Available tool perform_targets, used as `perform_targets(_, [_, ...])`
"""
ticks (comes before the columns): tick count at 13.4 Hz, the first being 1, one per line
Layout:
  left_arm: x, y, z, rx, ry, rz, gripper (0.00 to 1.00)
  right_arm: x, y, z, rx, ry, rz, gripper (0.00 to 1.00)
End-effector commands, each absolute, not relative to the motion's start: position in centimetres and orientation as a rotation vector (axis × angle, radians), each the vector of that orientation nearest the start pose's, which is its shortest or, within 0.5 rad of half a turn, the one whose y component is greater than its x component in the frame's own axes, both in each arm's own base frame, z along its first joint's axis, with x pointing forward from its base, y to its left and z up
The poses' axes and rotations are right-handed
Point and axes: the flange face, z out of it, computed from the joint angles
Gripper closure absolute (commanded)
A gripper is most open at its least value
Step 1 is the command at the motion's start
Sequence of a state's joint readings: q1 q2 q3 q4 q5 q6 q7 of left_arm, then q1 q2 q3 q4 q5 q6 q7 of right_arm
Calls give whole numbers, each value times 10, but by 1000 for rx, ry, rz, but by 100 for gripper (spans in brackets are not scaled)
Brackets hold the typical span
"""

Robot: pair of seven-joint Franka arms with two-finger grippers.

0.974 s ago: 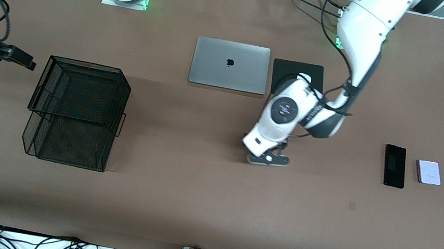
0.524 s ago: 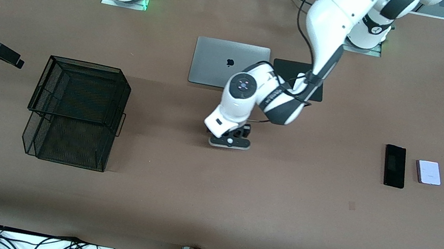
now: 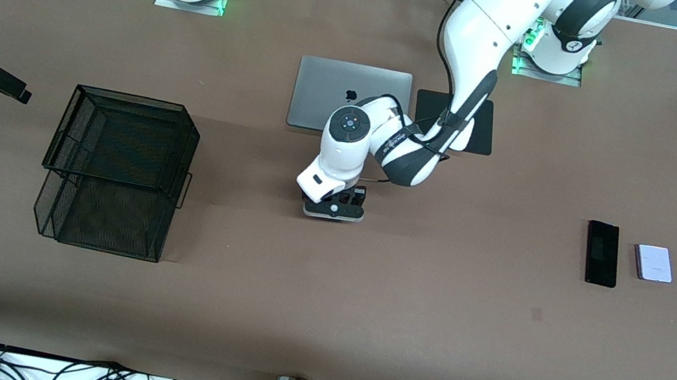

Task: Place phones with both arms
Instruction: 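Carry the flip phone to the table middle and open the left gripper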

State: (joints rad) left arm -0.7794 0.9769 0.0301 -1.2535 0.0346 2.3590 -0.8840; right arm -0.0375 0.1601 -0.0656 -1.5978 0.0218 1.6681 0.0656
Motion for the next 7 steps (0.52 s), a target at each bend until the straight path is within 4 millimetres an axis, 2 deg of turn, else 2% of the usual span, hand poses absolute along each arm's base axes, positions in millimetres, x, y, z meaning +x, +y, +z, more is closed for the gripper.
perform_targets(1, [556, -532, 181, -3177, -170, -253, 0, 599, -59, 525, -3125, 278, 151, 0])
perform_targets(2, [558, -531, 183, -3179, -175, -256, 0, 599, -59, 523, -3125, 276, 156, 0])
perform_targets(4, [567, -526, 202, -3186, -205, -265, 0, 599, -60, 523, -3126, 273, 159, 0])
perform_targets(5, [578, -517, 226, -3193, -235, -281, 0, 598, -60, 523, -3130, 275, 166, 0])
perform_targets(7, [603, -477, 266, -3160, -310, -241, 0, 598, -59, 521, -3134, 274, 178, 0])
